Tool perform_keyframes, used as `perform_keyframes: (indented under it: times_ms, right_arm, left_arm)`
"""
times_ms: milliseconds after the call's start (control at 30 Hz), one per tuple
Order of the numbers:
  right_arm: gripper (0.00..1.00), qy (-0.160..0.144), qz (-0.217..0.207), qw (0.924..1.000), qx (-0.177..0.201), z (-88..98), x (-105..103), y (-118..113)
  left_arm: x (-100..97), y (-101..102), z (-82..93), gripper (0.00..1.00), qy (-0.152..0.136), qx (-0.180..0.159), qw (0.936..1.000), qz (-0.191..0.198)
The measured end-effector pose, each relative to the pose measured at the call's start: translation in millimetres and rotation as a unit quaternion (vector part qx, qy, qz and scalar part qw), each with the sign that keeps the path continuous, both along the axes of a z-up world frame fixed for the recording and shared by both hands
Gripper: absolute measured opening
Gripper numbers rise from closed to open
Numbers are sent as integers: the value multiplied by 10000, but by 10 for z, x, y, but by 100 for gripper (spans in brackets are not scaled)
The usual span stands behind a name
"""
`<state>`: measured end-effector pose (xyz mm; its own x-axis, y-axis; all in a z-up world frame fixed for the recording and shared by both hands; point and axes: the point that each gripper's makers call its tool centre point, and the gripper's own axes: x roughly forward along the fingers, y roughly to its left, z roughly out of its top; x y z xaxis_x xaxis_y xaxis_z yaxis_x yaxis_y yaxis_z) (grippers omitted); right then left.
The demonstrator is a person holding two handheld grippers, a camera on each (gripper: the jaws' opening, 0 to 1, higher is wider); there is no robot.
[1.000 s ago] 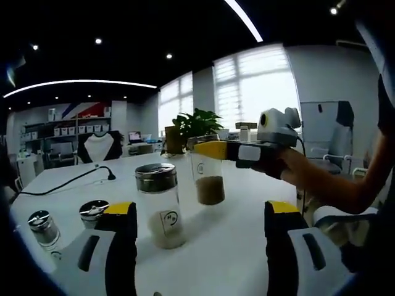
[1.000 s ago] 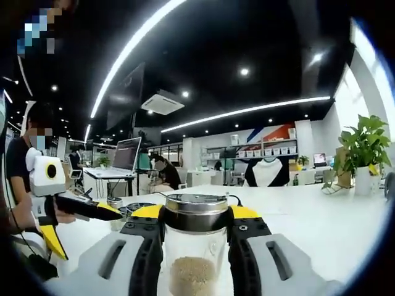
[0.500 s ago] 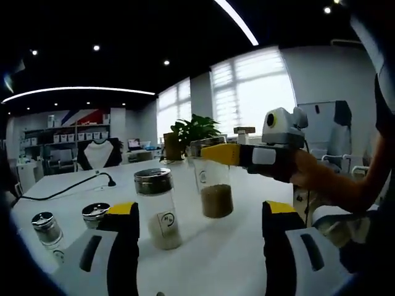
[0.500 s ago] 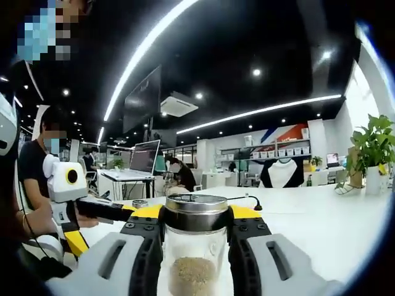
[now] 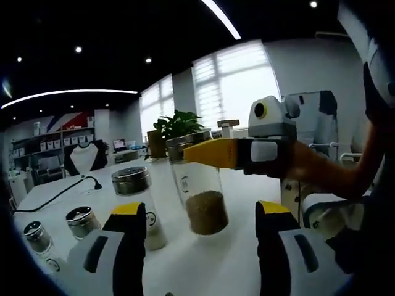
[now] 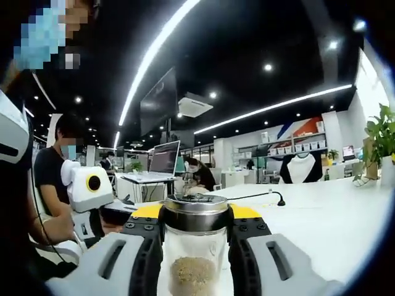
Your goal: Rotate the seasoning bottle until the label or dispensing opening points toward the visible target arrow and the bottle remains upright within the marked orientation range
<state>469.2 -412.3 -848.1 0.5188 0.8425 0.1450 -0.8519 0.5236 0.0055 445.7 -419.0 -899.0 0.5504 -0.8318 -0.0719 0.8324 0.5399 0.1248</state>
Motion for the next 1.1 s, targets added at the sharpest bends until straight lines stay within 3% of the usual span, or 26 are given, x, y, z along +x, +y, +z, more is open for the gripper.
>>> perform_keyframes:
  times_ms: [67, 133, 300, 500, 533, 567, 667, 833, 933, 1100]
  right_arm:
    - [37, 3, 169, 9999, 1, 2, -57, 55]
    - [37, 28, 290, 9996, 24, 2, -99, 100]
    - [37, 45, 577, 9983, 103, 27, -199, 194]
    - [37, 28, 815, 9966, 155, 70, -297, 262]
    - [37, 23, 833, 9964, 157, 73, -306, 269]
    - [37, -10, 867, 9961, 138, 77, -320, 280]
    - [37, -51, 922, 9957, 119, 91, -336, 302]
    - [37, -67, 970, 9952, 117, 106, -338, 304]
    - [37, -22, 1107, 9936, 232, 128, -375, 322]
    - [37, -65, 1116, 9937, 122, 107, -392, 335]
  left_arm:
    - [42, 20, 69, 70, -157, -193, 9996, 129]
    - [28, 19, 66, 66, -166, -166, 9997, 61]
    - [39, 27, 52, 67, -120, -157, 9998, -4]
    - [13, 15, 51, 56, -67, -329, 9980, -539]
    - [3, 10, 71, 56, -35, -413, 9972, -615]
    - [-17, -9, 148, 54, 32, -722, 9947, -728]
    - [-80, -55, 138, 46, -94, -546, 9936, -982]
    - [-72, -74, 141, 48, -148, -516, 9917, -1169]
    - [-77, -107, 118, 57, -27, -574, 9895, -1325]
    - [-109, -152, 72, 50, -74, -442, 9895, -1373]
